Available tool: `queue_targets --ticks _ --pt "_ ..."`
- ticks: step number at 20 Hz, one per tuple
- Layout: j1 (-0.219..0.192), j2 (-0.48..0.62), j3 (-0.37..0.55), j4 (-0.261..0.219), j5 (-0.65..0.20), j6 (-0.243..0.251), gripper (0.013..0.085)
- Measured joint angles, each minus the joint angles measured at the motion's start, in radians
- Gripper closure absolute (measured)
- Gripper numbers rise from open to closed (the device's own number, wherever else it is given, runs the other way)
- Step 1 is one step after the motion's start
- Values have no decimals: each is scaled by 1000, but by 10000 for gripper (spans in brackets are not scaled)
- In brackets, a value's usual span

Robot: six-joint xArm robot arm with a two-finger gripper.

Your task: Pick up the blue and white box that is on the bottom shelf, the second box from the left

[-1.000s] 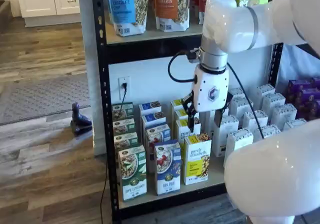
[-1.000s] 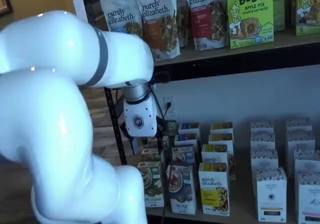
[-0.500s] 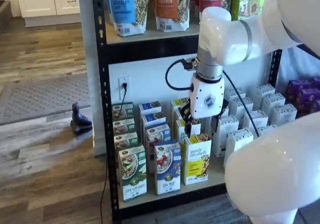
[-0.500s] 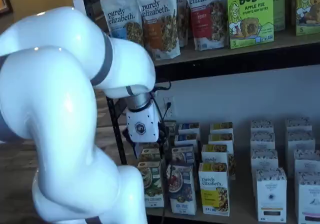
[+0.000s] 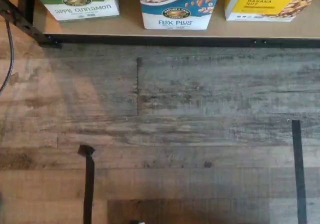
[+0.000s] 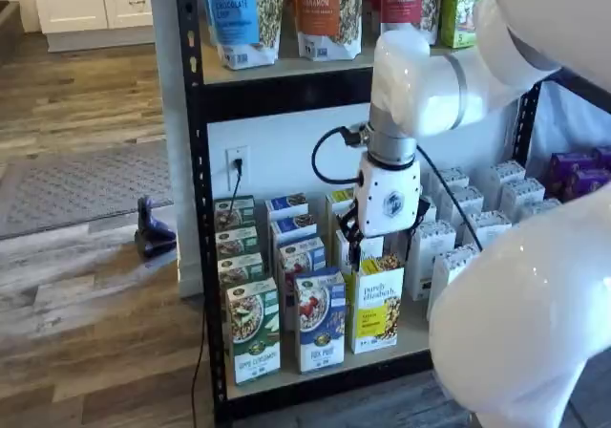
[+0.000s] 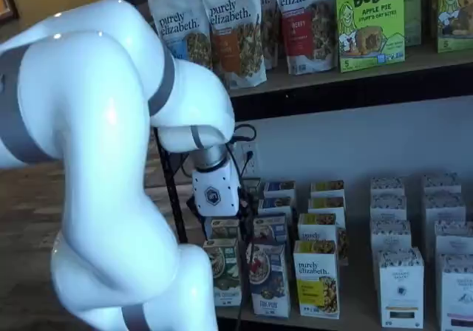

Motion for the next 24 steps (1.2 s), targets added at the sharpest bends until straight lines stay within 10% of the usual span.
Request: queue_targets --ticks 12,24 --pt "-9 184 11 -29 -233 13 130" --pt "-5 403 -15 98 -424 -99 130"
